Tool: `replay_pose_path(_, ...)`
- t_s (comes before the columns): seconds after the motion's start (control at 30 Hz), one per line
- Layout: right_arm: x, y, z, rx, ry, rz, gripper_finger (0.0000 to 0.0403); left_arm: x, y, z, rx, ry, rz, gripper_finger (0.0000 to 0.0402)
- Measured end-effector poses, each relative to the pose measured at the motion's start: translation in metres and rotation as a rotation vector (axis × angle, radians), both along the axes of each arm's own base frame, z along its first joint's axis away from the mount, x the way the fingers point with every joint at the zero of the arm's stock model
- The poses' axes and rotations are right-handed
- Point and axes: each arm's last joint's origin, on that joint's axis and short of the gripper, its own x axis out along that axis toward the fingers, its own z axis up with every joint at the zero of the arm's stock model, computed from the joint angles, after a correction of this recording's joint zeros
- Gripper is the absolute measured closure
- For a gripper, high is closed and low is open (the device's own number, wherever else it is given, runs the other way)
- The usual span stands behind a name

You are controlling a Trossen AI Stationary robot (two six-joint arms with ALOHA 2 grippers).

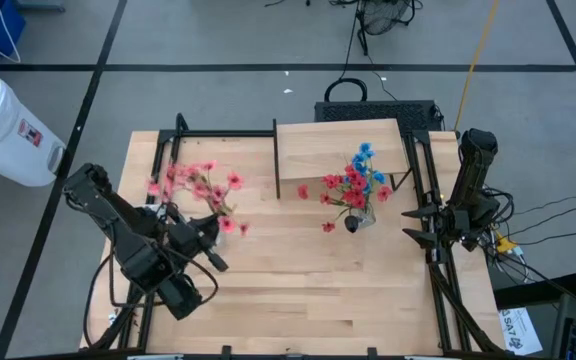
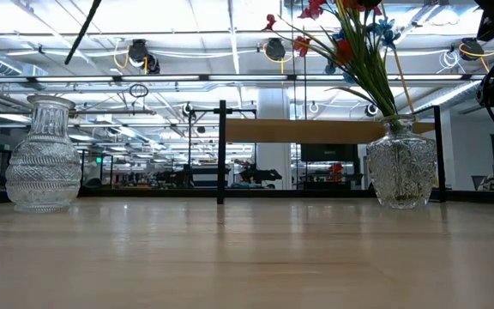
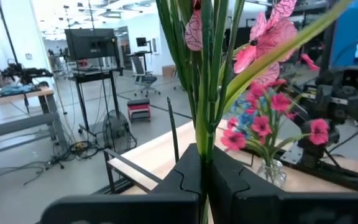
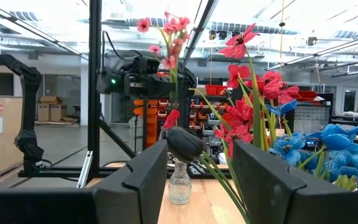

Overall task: Pick and place flowers into a vace then onto a shelf
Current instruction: Put the pink flowers into the left transparent vase

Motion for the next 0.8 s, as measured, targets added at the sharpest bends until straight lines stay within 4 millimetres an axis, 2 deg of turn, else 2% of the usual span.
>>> replay_pose_path(0.3,0.0,0.0,0.0,-0.003,0.001,0.0,0.0225,-0.014,0.011,-0.002,-0.02,-0.01,0.0,0.0396)
replay_pose_path(0.6,0.0,0.0,0.0,-0.006,0.003,0.0,0.0225,-0.028,0.024,-0.031,-0.048,-0.032,0.0,0.0396)
replay_pose_path(0.8,0.0,0.0,0.0,-0.007,0.003,0.0,0.0228,-0.038,0.031,-0.037,-0.068,-0.052,-0.011,0.0396)
